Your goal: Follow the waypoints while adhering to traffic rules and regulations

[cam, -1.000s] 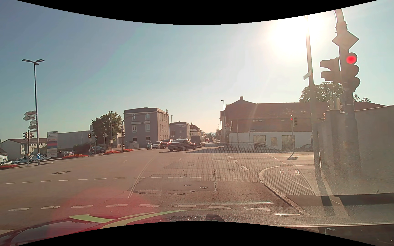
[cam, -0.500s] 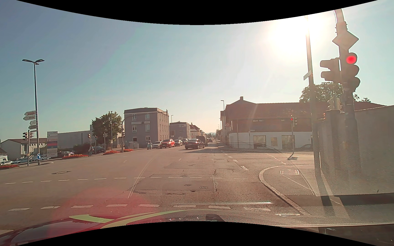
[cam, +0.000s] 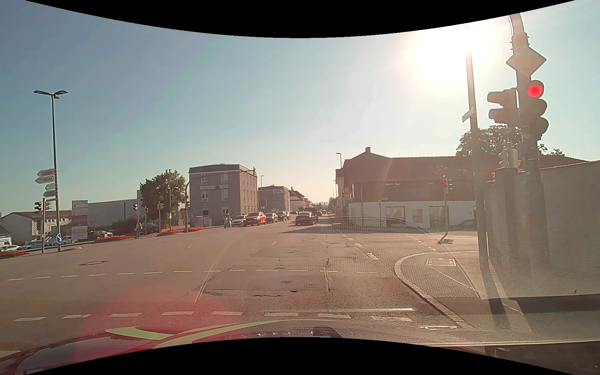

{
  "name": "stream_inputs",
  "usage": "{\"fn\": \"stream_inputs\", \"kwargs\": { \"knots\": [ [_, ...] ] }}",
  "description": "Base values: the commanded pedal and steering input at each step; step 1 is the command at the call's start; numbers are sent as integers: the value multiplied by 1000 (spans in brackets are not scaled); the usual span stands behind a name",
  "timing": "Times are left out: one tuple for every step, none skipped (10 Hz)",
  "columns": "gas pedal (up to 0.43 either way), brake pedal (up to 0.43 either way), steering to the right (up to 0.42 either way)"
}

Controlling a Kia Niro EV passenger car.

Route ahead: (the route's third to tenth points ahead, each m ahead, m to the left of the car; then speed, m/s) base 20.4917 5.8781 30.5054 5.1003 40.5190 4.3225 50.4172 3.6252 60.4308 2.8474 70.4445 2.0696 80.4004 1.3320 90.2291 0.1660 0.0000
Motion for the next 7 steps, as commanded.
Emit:
{"fn": "stream_inputs", "kwargs": {
  "knots": [
    [0, 268, 1],
    [0, 268, 0],
    [0, 268, 0],
    [0, 262, 0],
    [0, 268, 1],
    [0, 262, 0],
    [0, 268, 0]
  ]
}}
